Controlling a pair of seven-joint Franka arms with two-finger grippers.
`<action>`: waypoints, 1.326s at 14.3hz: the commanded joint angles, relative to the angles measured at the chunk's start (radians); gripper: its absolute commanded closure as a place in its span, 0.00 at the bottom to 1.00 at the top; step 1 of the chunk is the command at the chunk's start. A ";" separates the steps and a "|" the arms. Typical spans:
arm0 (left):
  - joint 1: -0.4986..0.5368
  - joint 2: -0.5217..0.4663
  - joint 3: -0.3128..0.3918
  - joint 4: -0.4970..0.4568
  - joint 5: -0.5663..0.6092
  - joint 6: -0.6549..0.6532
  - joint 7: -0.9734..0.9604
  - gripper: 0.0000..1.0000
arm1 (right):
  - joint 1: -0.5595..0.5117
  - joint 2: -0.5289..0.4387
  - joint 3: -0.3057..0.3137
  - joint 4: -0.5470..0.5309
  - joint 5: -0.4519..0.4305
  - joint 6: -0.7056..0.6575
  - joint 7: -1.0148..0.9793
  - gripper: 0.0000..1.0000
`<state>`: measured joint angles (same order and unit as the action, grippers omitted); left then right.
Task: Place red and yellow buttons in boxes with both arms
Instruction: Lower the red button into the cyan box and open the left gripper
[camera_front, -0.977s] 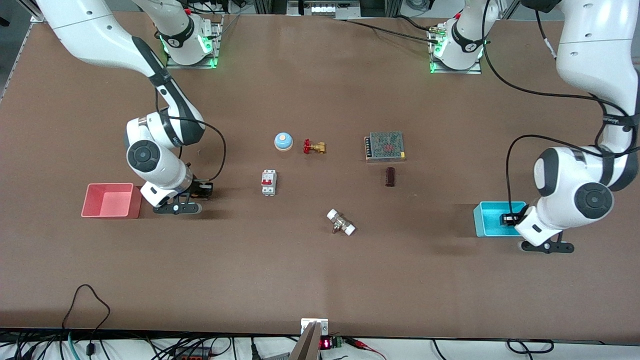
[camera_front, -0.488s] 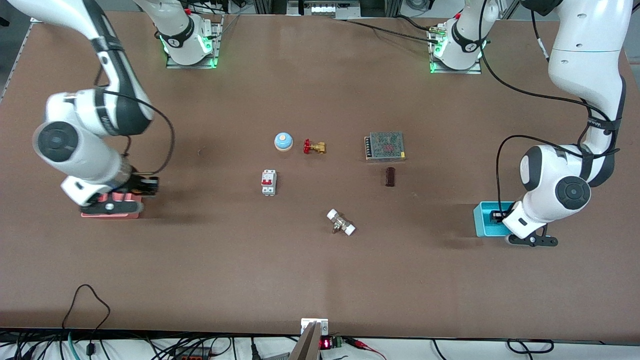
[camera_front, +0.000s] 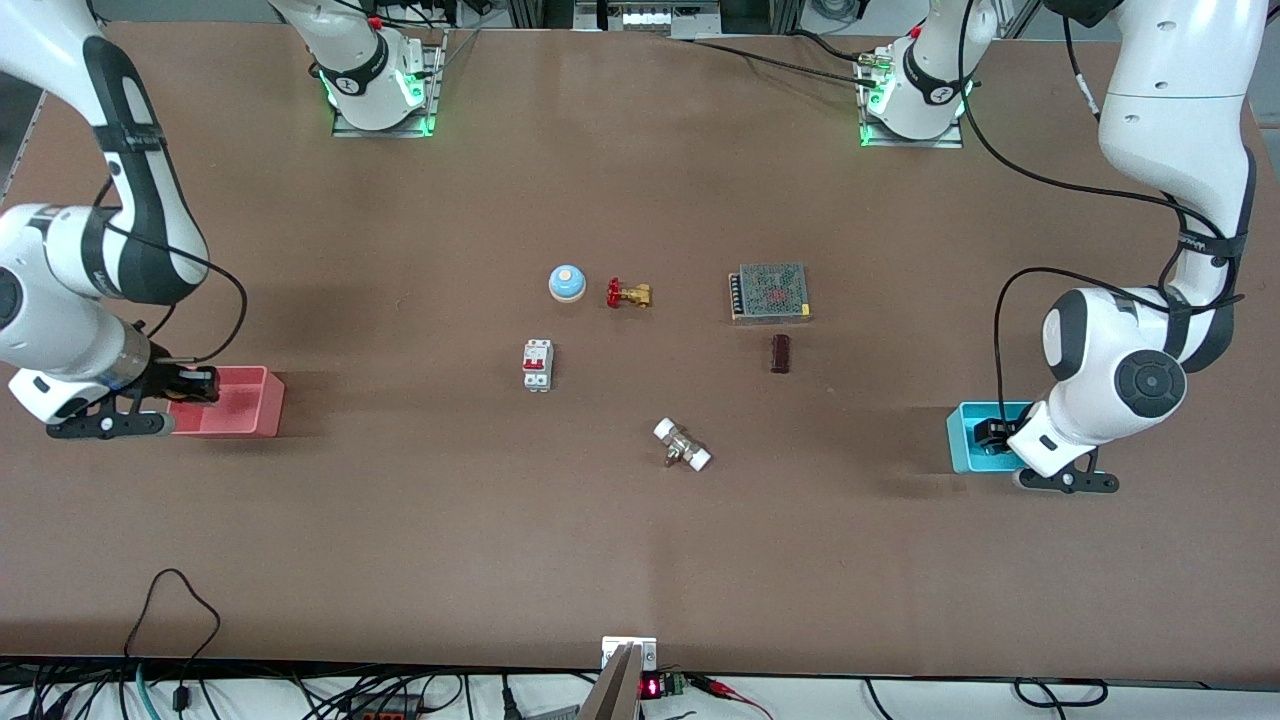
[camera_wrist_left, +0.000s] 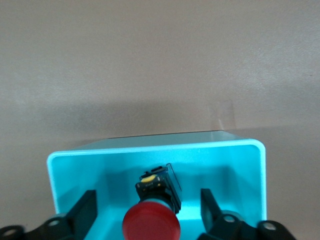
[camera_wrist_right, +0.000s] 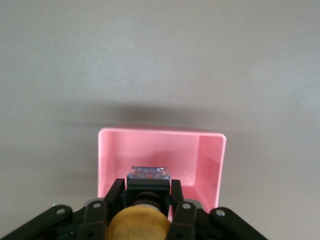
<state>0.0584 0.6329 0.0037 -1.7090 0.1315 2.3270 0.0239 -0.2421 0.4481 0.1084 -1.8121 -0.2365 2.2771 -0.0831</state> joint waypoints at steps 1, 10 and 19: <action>0.011 -0.087 -0.017 0.000 0.016 -0.092 0.013 0.00 | -0.009 0.047 -0.004 0.000 0.016 0.073 -0.021 0.96; -0.005 -0.252 -0.113 0.339 -0.064 -0.653 -0.007 0.00 | -0.019 0.123 -0.039 -0.012 0.014 0.153 -0.040 0.91; 0.004 -0.552 -0.113 0.020 -0.066 -0.472 -0.032 0.00 | -0.019 0.141 -0.039 -0.013 0.017 0.160 -0.021 0.34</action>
<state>0.0558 0.3007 -0.1036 -1.3731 0.0766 1.6884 0.0018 -0.2561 0.5894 0.0660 -1.8185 -0.2363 2.4227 -0.0969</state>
